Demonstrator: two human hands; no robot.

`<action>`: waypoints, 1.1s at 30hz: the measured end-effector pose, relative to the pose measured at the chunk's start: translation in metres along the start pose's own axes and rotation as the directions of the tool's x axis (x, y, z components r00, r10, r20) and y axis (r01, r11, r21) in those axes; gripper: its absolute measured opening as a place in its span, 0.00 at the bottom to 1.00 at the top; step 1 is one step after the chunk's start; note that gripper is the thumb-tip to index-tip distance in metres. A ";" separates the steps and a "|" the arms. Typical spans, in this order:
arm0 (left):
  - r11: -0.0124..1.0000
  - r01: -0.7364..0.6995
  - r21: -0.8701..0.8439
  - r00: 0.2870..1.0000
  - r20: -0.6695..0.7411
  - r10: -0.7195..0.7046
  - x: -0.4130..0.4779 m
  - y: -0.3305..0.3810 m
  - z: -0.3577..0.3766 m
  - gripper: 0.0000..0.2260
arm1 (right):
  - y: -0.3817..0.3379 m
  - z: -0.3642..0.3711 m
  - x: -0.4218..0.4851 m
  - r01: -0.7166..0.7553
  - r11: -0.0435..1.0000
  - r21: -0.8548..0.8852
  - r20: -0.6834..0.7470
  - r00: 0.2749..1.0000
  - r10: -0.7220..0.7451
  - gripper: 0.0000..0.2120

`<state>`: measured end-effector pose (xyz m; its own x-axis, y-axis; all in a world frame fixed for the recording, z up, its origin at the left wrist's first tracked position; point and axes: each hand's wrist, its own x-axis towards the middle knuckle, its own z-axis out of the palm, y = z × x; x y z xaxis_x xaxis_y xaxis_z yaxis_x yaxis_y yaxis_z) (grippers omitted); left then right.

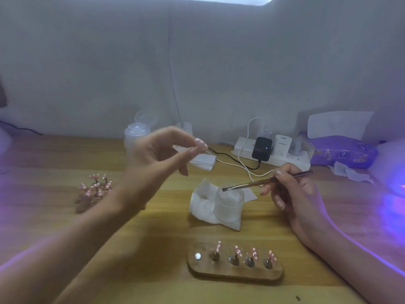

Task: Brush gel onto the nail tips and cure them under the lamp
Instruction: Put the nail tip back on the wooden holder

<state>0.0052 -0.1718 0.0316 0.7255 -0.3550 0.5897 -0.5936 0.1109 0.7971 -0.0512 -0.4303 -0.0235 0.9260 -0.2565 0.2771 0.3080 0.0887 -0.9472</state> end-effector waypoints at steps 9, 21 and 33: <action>0.978 0.153 0.142 0.920 0.341 -0.193 -0.045 -0.002 -0.018 0.02 | 0.002 -0.001 0.003 0.004 1.000 0.025 -0.055 0.998 -0.002 0.13; 0.925 0.142 0.352 0.821 0.480 -0.309 -0.066 -0.016 -0.006 0.06 | 0.000 0.002 0.004 -0.039 0.996 0.083 -0.077 0.996 0.046 0.15; 0.834 0.018 0.552 0.840 0.443 -0.312 -0.078 -0.016 -0.002 0.15 | -0.002 0.005 0.003 -0.077 0.992 0.103 -0.120 0.989 0.089 0.17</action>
<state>-0.0417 -0.1438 -0.0268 0.6404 -0.7444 0.1891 -0.6740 -0.4265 0.6032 -0.0477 -0.4269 -0.0198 0.9169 -0.3611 0.1701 0.2565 0.2065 -0.9442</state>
